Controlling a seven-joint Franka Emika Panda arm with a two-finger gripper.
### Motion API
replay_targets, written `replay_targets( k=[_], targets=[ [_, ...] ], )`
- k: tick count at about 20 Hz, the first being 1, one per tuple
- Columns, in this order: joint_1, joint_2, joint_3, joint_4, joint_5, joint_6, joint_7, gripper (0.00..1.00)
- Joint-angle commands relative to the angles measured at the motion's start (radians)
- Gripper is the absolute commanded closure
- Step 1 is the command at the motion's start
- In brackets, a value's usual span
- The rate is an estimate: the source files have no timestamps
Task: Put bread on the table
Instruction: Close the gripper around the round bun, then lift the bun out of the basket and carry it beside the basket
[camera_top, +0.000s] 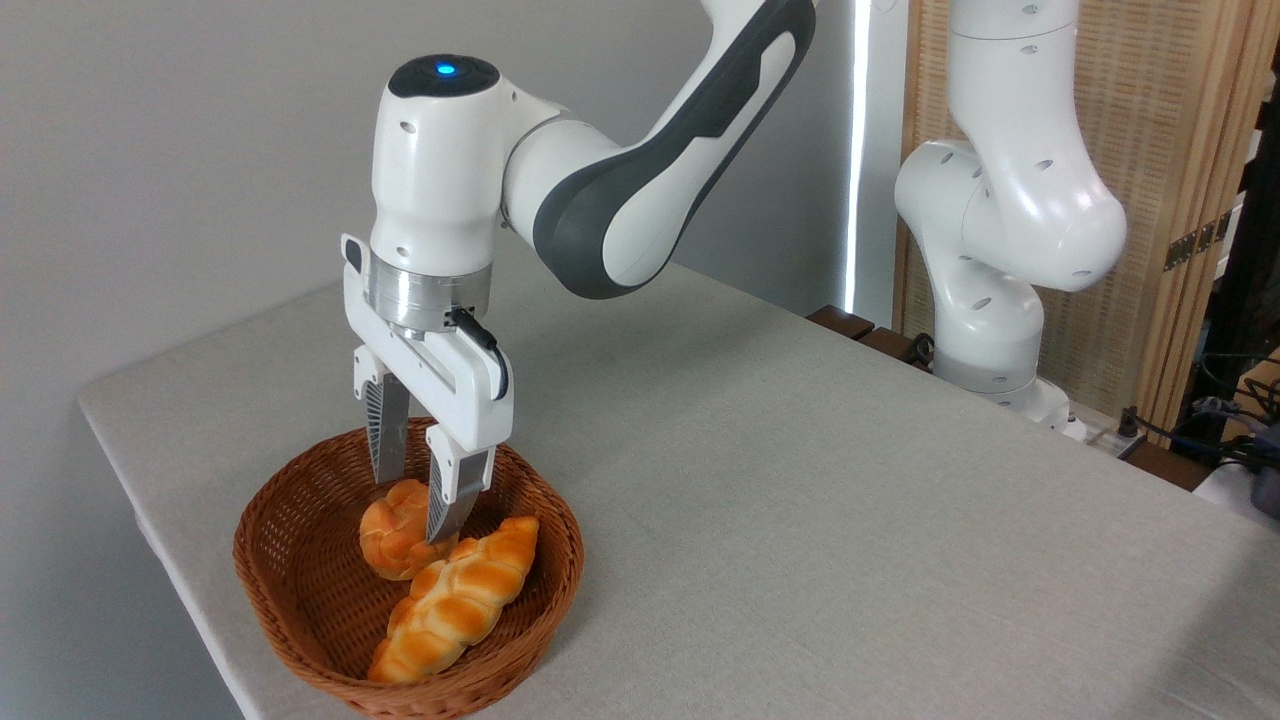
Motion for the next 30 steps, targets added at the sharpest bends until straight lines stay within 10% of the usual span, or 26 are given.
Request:
replay_targets(
  k=[1,9,30],
  targets=[
    [-0.001,-0.01,-0.001,-0.031,-0.009,0.029,-0.002,0.02],
    [0.001,-0.01,-0.001,-0.031,-0.009,0.024,0.001,0.47],
    [0.01,-0.109,0.031,-0.018,-0.013,-0.042,-0.003,0.52]
  ],
)
